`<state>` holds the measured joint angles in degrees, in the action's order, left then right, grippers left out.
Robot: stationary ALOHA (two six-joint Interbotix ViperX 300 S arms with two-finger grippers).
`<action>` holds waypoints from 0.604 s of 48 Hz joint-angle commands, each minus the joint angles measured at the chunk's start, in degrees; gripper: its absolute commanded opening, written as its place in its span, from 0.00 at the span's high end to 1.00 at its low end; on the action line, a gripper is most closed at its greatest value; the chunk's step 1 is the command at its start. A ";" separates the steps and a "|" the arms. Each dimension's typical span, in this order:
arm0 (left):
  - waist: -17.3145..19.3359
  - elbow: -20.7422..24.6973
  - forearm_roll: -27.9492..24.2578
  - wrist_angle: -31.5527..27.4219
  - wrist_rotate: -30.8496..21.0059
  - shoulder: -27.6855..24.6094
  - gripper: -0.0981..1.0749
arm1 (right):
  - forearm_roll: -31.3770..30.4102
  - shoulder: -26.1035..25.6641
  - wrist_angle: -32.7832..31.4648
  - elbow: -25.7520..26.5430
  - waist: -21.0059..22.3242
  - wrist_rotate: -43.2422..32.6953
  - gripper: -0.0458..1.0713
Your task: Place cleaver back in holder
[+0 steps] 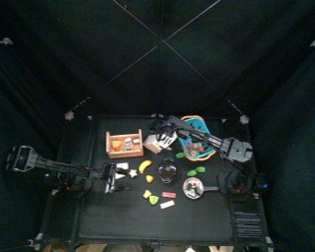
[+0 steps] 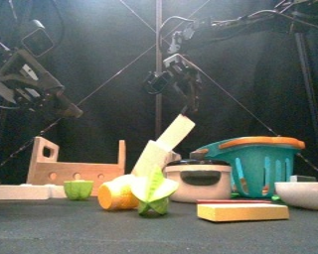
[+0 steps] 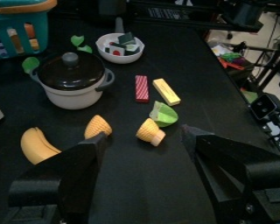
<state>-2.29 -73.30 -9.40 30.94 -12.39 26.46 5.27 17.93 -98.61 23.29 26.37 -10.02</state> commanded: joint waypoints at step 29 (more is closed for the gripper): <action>0.09 0.26 0.09 0.26 0.00 0.00 0.06 | -0.62 1.58 -0.09 5.27 0.26 0.18 0.55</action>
<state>-2.29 -73.48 -9.40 30.94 -12.39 26.54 4.75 20.83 -98.79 26.63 26.37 -10.02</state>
